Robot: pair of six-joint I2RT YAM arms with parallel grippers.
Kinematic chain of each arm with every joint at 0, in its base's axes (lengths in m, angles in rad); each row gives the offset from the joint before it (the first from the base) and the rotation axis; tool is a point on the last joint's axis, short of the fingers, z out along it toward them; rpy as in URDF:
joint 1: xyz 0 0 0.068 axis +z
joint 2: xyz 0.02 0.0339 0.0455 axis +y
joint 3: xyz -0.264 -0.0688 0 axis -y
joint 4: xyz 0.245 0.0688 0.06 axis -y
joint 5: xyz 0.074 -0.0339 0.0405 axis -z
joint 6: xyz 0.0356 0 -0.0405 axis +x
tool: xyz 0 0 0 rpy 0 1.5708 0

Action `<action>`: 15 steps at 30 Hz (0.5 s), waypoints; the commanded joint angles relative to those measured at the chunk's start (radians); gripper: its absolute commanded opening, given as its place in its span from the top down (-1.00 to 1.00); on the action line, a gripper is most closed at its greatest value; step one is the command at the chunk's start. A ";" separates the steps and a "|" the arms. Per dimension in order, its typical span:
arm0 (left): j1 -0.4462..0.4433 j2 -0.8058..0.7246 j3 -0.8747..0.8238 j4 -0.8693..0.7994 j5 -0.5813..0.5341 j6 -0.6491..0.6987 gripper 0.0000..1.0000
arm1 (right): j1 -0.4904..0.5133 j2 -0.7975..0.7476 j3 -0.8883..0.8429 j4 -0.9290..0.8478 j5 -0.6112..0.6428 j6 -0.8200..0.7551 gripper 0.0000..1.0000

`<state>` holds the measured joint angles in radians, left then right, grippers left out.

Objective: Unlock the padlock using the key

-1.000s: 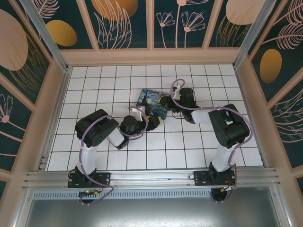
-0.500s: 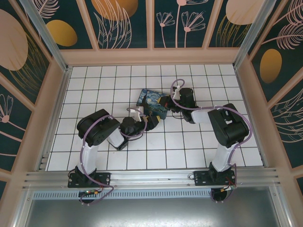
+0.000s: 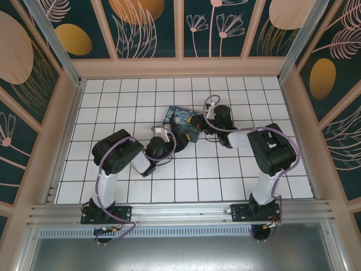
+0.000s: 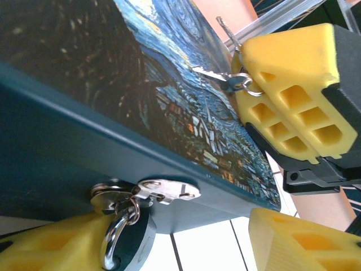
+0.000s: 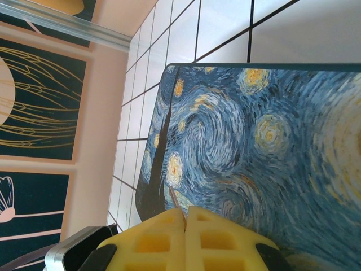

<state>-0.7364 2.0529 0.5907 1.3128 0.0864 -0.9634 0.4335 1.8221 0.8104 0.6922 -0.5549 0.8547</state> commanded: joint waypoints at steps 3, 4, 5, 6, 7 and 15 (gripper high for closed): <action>-0.004 0.018 -0.006 -0.187 -0.050 -0.009 -0.19 | 0.003 0.042 -0.019 -0.040 -0.017 0.012 1.00; -0.003 0.018 -0.008 -0.187 -0.052 -0.009 -0.15 | 0.002 0.042 -0.018 -0.040 -0.017 0.013 1.00; -0.004 0.020 -0.008 -0.185 -0.051 -0.011 -0.10 | 0.003 0.043 -0.018 -0.038 -0.018 0.013 1.00; -0.003 0.022 -0.011 -0.184 -0.050 -0.012 -0.06 | 0.002 0.044 -0.018 -0.038 -0.020 0.014 1.00; -0.003 0.023 -0.011 -0.182 -0.051 -0.012 -0.02 | 0.003 0.044 -0.017 -0.038 -0.019 0.014 1.00; -0.003 0.029 -0.007 -0.173 -0.054 -0.015 0.28 | 0.002 0.050 -0.016 -0.036 -0.019 0.015 1.00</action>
<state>-0.7391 2.0495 0.5953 1.2453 0.0425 -0.9680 0.4332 1.8301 0.8104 0.7082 -0.5591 0.8669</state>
